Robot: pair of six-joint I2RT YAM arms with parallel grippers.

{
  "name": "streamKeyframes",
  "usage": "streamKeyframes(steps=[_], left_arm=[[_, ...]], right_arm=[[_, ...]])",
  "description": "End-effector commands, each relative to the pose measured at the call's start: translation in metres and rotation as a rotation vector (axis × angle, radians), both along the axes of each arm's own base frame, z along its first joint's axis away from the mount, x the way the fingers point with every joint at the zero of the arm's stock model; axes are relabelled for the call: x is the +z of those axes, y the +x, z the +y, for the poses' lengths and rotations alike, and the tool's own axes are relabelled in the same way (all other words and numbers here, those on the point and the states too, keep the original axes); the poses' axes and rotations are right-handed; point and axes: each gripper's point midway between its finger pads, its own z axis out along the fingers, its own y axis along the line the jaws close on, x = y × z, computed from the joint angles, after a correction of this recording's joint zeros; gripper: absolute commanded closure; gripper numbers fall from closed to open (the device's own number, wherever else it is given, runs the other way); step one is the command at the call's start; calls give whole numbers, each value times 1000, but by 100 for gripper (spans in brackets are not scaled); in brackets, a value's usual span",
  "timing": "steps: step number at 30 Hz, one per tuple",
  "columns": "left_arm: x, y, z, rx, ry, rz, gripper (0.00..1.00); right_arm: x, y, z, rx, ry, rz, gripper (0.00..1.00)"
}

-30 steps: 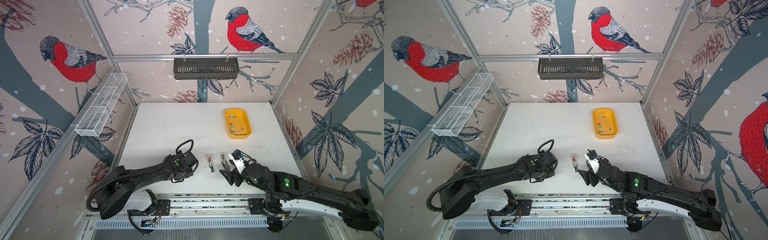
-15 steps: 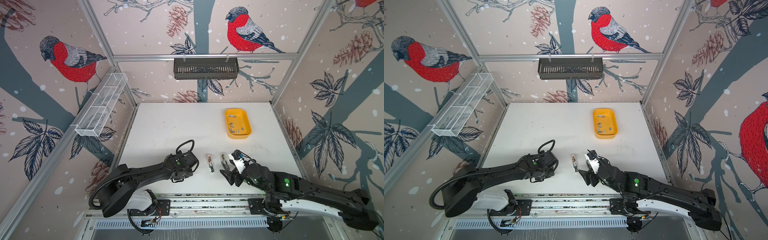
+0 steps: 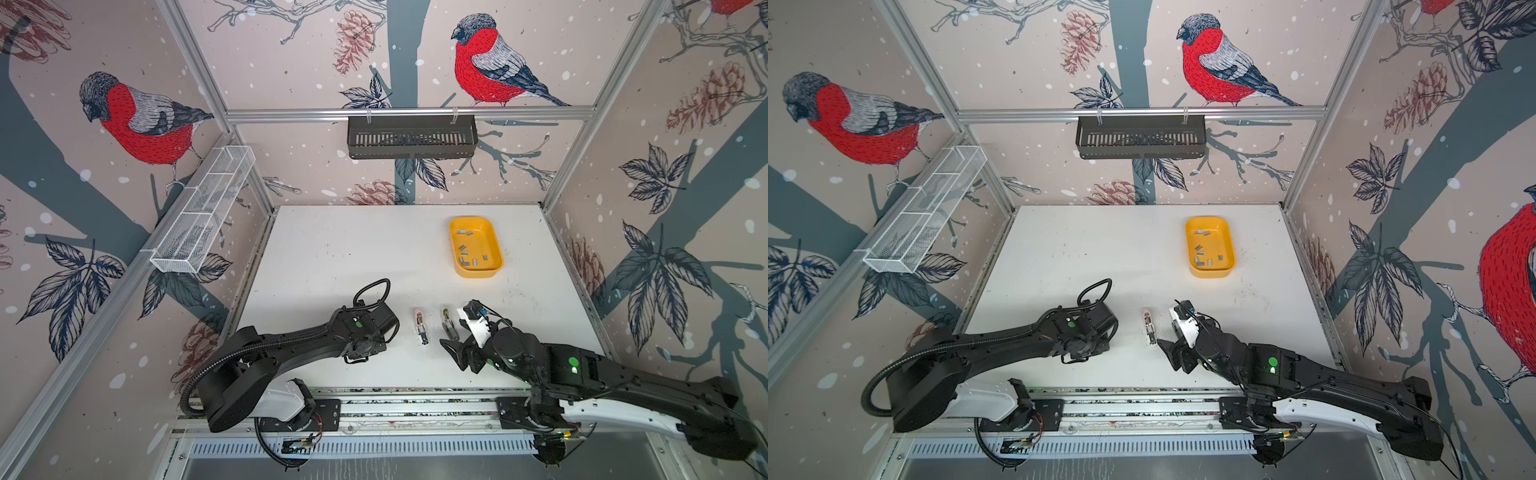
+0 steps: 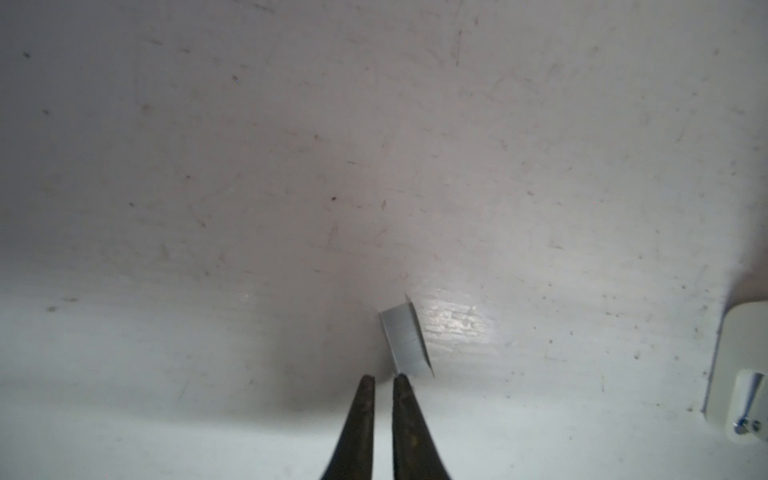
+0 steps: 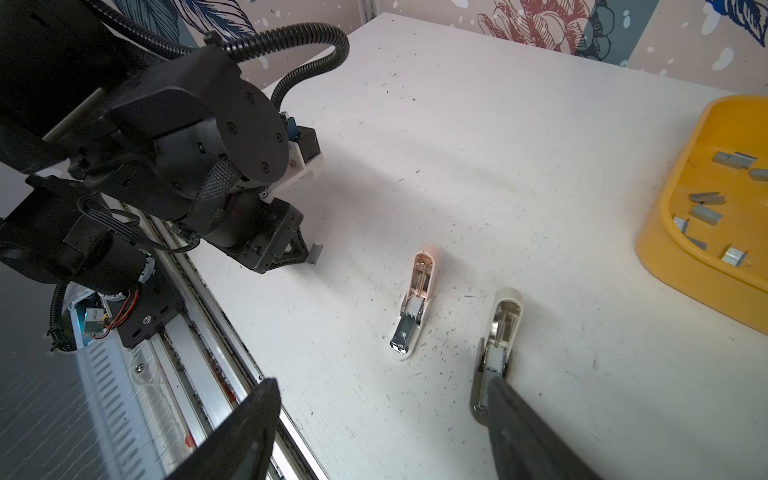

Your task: Load the staples into the stapler

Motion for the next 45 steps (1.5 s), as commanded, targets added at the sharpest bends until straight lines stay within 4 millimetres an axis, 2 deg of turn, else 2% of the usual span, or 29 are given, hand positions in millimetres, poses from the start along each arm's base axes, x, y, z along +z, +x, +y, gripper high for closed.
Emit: streamKeyframes(steps=[1, 8, 20, 27, 39, 45], left_arm=[[7, 3, 5, 13, 24, -19, 87], [8, 4, 2, 5, 20, -19, 83], [-2, 4, -4, -10, 17, 2, 84], [-7, 0, -1, -11, 27, 20, 85], [-9, -8, 16, 5, 80, 32, 87], [-8, -3, 12, -6, 80, 24, 87]], right_arm=[[1, 2, 0, -17, 7, 2, 22], [0, 2, 0, -16, 2, 5, 22], [1, 3, -1, -24, 6, 1, 22], [1, 3, -1, -24, 6, 2, 22], [0, 3, -1, -30, 0, 1, 22], [-1, 3, -1, -30, -1, 2, 22]])
